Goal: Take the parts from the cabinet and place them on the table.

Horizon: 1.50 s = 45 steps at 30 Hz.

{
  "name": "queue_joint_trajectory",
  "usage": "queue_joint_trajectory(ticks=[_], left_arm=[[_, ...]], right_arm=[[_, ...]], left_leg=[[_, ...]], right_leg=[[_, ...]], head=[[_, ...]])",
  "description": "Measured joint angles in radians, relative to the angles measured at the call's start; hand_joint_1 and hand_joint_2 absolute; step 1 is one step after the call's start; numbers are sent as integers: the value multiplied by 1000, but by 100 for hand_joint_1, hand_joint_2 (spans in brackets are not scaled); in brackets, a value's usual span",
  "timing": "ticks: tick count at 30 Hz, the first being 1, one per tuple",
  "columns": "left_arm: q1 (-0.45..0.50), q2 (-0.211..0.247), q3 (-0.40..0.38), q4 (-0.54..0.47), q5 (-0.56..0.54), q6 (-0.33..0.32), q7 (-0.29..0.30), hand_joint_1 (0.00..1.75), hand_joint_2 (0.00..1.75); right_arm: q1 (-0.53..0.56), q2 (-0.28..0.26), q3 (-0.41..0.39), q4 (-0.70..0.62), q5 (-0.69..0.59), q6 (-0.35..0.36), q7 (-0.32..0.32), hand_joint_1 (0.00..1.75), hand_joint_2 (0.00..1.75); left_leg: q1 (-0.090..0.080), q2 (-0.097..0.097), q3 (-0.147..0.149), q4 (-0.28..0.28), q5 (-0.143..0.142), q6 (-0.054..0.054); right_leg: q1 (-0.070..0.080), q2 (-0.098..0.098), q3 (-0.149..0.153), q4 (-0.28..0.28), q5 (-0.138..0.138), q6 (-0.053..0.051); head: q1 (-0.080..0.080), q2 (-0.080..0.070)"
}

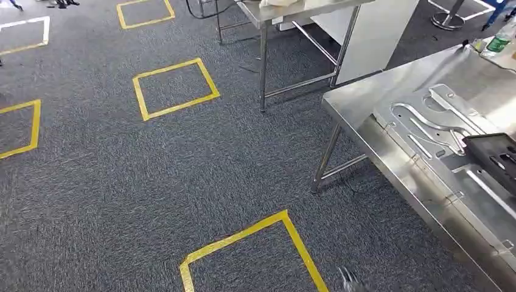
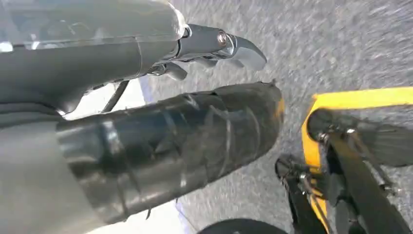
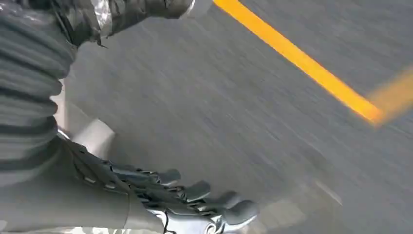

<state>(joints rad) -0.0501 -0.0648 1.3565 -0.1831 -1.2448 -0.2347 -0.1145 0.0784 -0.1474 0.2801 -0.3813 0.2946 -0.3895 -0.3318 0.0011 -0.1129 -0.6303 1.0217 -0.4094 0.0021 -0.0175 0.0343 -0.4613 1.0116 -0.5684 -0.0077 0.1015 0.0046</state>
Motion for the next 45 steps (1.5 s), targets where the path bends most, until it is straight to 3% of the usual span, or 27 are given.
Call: queue_joint_trajectory(ticks=[1, 2, 3, 5, 6, 7, 8, 9, 10, 11, 12, 15, 16, 18, 26, 27, 30, 31, 32, 33, 35, 36, 37, 39, 40, 41, 45], left_arm=[[3, -4, 0, 0, 0, 4, 1, 0, 0], [2, -10, 0, 0, 0, 7, 1, 0, 0], [0, -13, 0, 0, 0, 10, 3, 0, 0], [-3, -17, 0, 0, 0, 13, 3, 0, 0], [-3, -18, 0, 0, 0, 14, 3, 0, 0], [-3, -19, 0, 0, 0, 14, 3, 0, 0], [-2, -20, 1, 0, 0, 14, 3, 0, 175], [0, -20, 1, 0, 0, 14, 4, 0, 175], [1, -20, 1, 0, 0, 14, 4, 0, 175], [-1, -19, 1, 0, 0, 14, 4, 0, 175], [-3, -19, 1, 0, 0, 14, 4, 0, 175], [0, -20, 2, 0, 0, 16, 8, 0, 175], [0, -24, 3, 0, 0, 18, 13, 0, 175], [2, -26, 3, 0, -3, 20, 28, 0, 175], [0, -28, 6, 0, 11, 26, -21, 0, 175], [-1, -28, 6, 0, 11, 26, -22, 0, 0], [3, -28, 7, 0, 12, 26, -22, 0, 0], [3, -28, 7, 0, 12, 26, -22, 0, 0], [1, -28, 7, 0, 12, 25, -22, 0, 0], [-2, -28, 6, 0, 12, 25, -21, 0, 0], [-4, -29, 6, 0, 12, 25, -21, 0, 0], [-4, -29, 6, 0, 12, 25, -21, 0, 0], [-4, -29, 7, 0, 12, 25, -21, 0, 0], [-4, -29, 6, 0, 12, 25, -21, 0, 0], [-4, -30, 6, 0, 12, 25, -21, 0, 0], [-3, -33, 7, 0, 12, 25, -21, 0, 0], [-2, -34, 7, 0, 12, 24, -21, 0, 0]], right_arm=[[-11, 26, -18, 35, -21, 63, 41, 0, 175], [-21, 37, -36, 69, -33, 96, 63, 0, 175], [-23, 55, -54, 99, -39, 111, 78, 0, 175], [-21, 74, -70, 129, -44, 119, 95, 0, 175], [-24, 79, -76, 146, -44, 120, 98, 0, 175], [-28, 88, -81, 156, -44, 121, 101, 0, 175], [-31, 92, -87, 167, -44, 122, 103, 0, 175], [-36, 99, -92, 175, -45, 129, 104, 0, 175], [-40, 102, -95, 181, -47, 135, 107, 0, 175], [-42, 109, -99, 188, -51, 145, 112, 0, 175], [-43, 114, -106, 194, -63, 161, 120, 0, 175], [-58, 129, -129, 209, -103, 227, 203, 0, 175], [-58, 132, -139, 212, -112, 237, 227, 0, 175], [-64, 139, -149, 214, -113, 243, 238, 0, 175], [-62, 158, -158, 216, -102, 222, 138, 0, 175], [-62, 158, -159, 216, -101, 222, 136, 0, 175], [-66, 159, -159, 216, -99, 222, 135, 0, 175], [-65, 159, -159, 216, -98, 222, 133, 0, 175], [-64, 159, -159, 216, -97, 221, 132, 0, 175], [-61, 159, -159, 216, -97, 221, 131, 0, 175], [-55, 159, -159, 217, -97, 221, 131, 0, 175], [-54, 159, -159, 217, -97, 221, 130, 0, 175], [-52, 160, -159, 218, -97, 222, 130, 0, 175], [-52, 160, -159, 218, -97, 221, 130, 0, 175], [-52, 160, -159, 218, -97, 221, 130, 0, 175], [-51, 158, -159, 219, -97, 221, 130, 0, 175], [-56, 157, -159, 221, -97, 221, 127, 0, 175]], left_leg=[[3, 19, -6, 10, -7, -2], [3, 56, -15, 38, -41, -5], [5, 86, -40, 103, -95, -11], [8, 102, -91, 249, -175, -21], [9, 106, -104, 303, -188, -24], [9, 107, -96, 307, -180, -23], [9, 109, -62, 263, -153, -21], [8, 115, -3, 179, -114, -16], [5, 137, 56, 83, -81, -7], [-3, 182, 96, 11, -82, 3], [-13, 191, 109, -11, -87, 7], [-17, 170, 105, -24, -79, 20], [-11, 171, 110, -37, -71, 7], [-14, 170, 107, -35, -73, 8], [-25, 178, 103, -24, -82, 31], [-27, 177, 101, -23, -82, 35], [-25, 165, 97, -32, -76, 50], [-20, 158, 103, -38, -70, 57], [-19, 152, 101, -39, -67, 63], [-19, 145, 98, -38, -64, 66], [-24, 122, 93, -35, -63, 69], [-26, 113, 92, -33, -63, 69], [-27, 98, 93, -30, -63, 69], [-31, 72, 96, -23, -64, 67], [-32, 64, 97, -21, -66, 66], [-29, 58, 85, -20, -66, 63], [-21, 29, 78, -20, -55, 36]], right_leg=[[-2, -13, -4, -3, 8, -12], [0, -22, -8, -3, 12, -19], [2, -36, -12, -3, 16, -26], [6, -64, -21, -2, 20, -26], [7, -79, -25, -1, 21, -25], [7, -91, -28, 0, 22, -24], [8, -104, -29, 1, 22, -24], [9, -116, -28, 2, 22, -24], [10, -126, -26, 2, 21, -22], [11, -136, -25, 1, 20, -21], [13, -147, -28, 2, 20, -15], [12, -165, -20, -11, 27, 1], [19, -161, -20, -12, 28, -11], [15, -159, -23, -14, 29, -12], [5, -151, -23, -17, 39, 16], [3, -151, -23, -18, 40, 21], [2, -164, -18, -20, 38, 35], [-2, -123, -19, -3, 23, 39], [-1, -78, -43, 45, -15, 36], [-1, -55, -77, 114, -55, 33], [3, -40, -159, 279, -117, 26], [4, -39, -174, 304, -115, 24], [5, -38, -172, 288, -84, 19], [8, -28, -108, 130, 22, 5], [12, -10, -74, 50, 62, -4], [12, 27, -64, 24, 47, -13], [22, 4, -66, 2, 61, -17]], head=[[0, 0], [0, 0], [0, 0], [0, 0], [0, 0], [0, 0], [0, 0], [0, 0], [0, 0], [0, 0], [0, 0], [0, 0], [2, 0], [3, 0], [2, 0], [2, 0], [2, 0], [3, 0], [3, 0], [2, 0], [2, 0], [2, 0], [2, 0], [2, 0], [2, 0], [2, 0], [2, 0]])
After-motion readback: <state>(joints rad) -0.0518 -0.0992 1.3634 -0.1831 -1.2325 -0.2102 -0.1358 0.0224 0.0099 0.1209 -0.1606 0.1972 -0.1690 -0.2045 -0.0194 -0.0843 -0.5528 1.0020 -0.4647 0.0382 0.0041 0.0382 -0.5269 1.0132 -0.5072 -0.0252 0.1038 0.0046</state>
